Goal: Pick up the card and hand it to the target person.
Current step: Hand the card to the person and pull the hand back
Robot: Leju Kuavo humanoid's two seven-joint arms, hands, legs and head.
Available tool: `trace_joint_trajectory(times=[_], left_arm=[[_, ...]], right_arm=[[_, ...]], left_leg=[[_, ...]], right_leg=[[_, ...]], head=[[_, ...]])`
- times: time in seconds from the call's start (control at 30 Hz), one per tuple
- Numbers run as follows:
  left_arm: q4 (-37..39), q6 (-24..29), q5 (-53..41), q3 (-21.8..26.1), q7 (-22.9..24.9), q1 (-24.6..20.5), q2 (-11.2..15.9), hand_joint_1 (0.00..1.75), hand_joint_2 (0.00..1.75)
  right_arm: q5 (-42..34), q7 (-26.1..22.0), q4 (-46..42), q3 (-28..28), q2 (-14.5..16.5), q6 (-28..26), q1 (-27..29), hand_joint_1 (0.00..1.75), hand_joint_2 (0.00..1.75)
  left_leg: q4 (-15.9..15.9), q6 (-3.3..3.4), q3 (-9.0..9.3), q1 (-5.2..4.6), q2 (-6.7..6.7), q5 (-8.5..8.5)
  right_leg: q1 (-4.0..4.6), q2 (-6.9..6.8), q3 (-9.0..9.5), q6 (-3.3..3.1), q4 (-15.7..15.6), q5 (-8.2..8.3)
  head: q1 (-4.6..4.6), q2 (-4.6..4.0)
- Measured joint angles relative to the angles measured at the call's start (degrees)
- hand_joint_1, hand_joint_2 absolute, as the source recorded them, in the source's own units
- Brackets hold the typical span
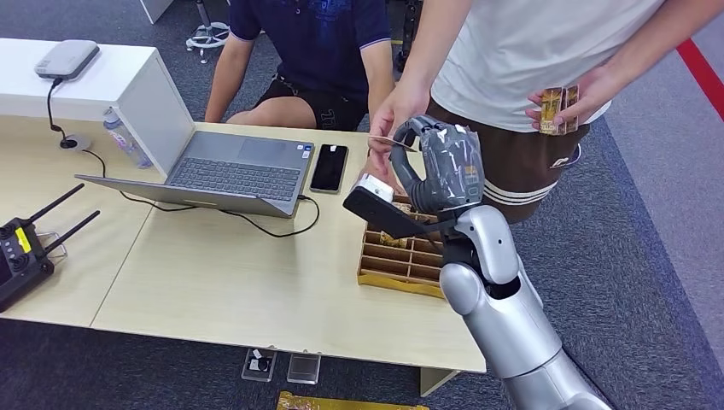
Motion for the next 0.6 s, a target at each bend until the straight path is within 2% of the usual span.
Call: trace_joint_trajectory(times=[0.27,0.43,0.57,0.6], left_arm=[[0.0,0.0,0.8,0.8,-0.1,0.1,-0.1,0.0,1.75],[-0.1,0.3,1.0,1.2,1.7,-0.1,-0.3,0.0,1.75],[-0.3,1.2,0.9,1.1,2.2,-0.2,-0.5,0.0,1.75],[-0.3,1.7,1.2,1.4,2.2,-0.2,-0.6,0.0,1.75]], right_arm=[[0.1,-0.4,3.3,0.4,1.2,-0.6,-0.8,1.52,1.75],[-0.2,-0.4,3.9,0.8,1.7,-0.3,-1.2,1.52,1.75],[-0.2,-0.2,3.9,1.1,1.6,-0.7,-1.2,0.0,1.75],[-0.3,-0.2,3.8,1.1,1.6,-0.9,-1.1,0.0,1.75]], left_leg=[[0.0,0.0,-0.05,0.0,-0.03,0.01],[0.0,0.0,-0.08,0.0,-0.05,0.0],[0.0,0.0,-0.09,0.01,-0.07,0.02],[0.0,0.0,-0.09,0.01,-0.07,0.02]], right_leg=[[0.0,-0.03,-0.03,0.0,0.0,0.01],[0.0,-0.05,-0.05,0.0,0.0,-0.01],[0.01,-0.07,-0.06,0.0,0.0,0.0],[0.01,-0.07,-0.06,0.0,0.0,0.0]], head=[[0.0,0.0],[0.0,0.0],[0.0,0.0],[0.0,0.0]])
